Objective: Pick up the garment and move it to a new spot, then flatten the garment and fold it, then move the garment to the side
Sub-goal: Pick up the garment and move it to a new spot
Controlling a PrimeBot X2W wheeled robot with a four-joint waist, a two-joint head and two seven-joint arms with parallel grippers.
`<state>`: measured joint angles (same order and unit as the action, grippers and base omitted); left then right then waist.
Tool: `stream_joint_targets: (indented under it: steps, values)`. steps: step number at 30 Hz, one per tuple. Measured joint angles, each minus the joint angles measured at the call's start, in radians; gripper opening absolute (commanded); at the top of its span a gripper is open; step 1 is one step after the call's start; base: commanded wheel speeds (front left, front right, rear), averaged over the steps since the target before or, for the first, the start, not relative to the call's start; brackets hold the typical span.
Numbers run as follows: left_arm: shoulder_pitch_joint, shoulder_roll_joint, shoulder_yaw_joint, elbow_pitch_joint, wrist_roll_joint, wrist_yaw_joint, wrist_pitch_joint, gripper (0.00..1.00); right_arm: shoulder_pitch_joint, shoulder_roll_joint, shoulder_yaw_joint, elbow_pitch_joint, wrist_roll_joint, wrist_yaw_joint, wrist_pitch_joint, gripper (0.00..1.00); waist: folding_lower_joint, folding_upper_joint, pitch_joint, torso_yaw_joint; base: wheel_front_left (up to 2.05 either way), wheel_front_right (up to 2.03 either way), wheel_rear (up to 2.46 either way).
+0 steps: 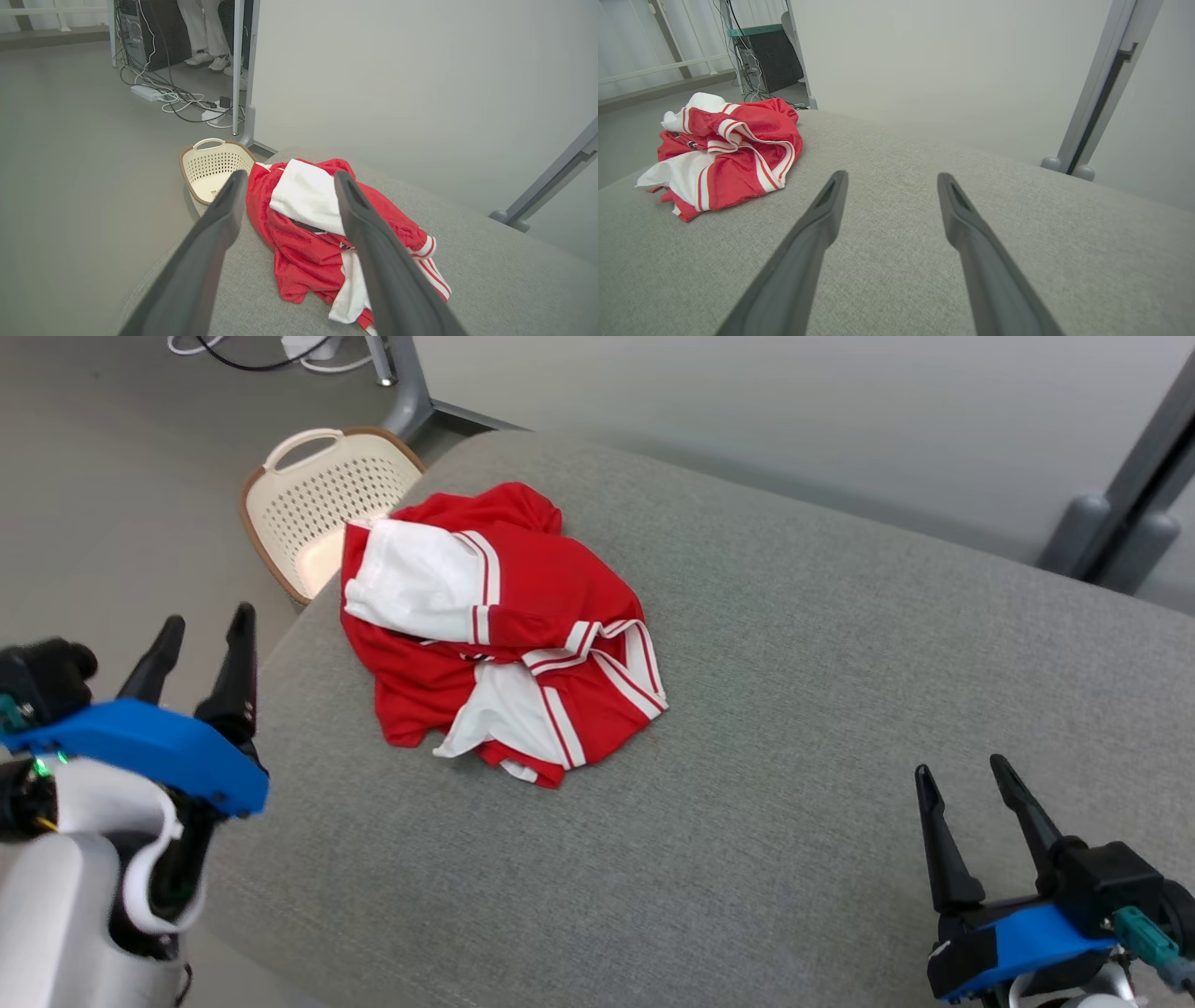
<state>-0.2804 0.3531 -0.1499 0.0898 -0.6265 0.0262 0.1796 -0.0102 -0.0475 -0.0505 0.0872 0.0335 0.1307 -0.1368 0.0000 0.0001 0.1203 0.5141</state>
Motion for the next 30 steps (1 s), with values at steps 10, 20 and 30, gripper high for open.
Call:
stream_joint_targets:
  steps: [10, 20, 30]
  values:
    - [-0.224, 0.085, 0.111, 0.09, -0.186, 0.097, 0.356, 1.0, -0.051, 0.0, -0.012, -0.072, -0.03, 0.0, 0.03, 1.0, 0.0001, 0.0, 0.132, -0.119, 0.0, 0.0, 0.0]
    - [-0.259, 0.152, 0.182, 0.131, -0.291, 0.202, 0.58, 1.0, -0.095, 0.0, -0.022, -0.091, -0.026, 0.0, 0.019, 1.0, 0.0002, 0.0, 0.244, -0.281, 0.0, 0.0, 0.0]
    - [-0.165, 0.223, 0.224, 0.124, -0.287, 0.316, 0.667, 1.0, -0.111, -0.001, -0.019, -0.063, 0.012, 0.0, -0.022, 1.0, 0.0002, 0.0, 0.306, -0.433, 0.0, 0.0, 0.0]
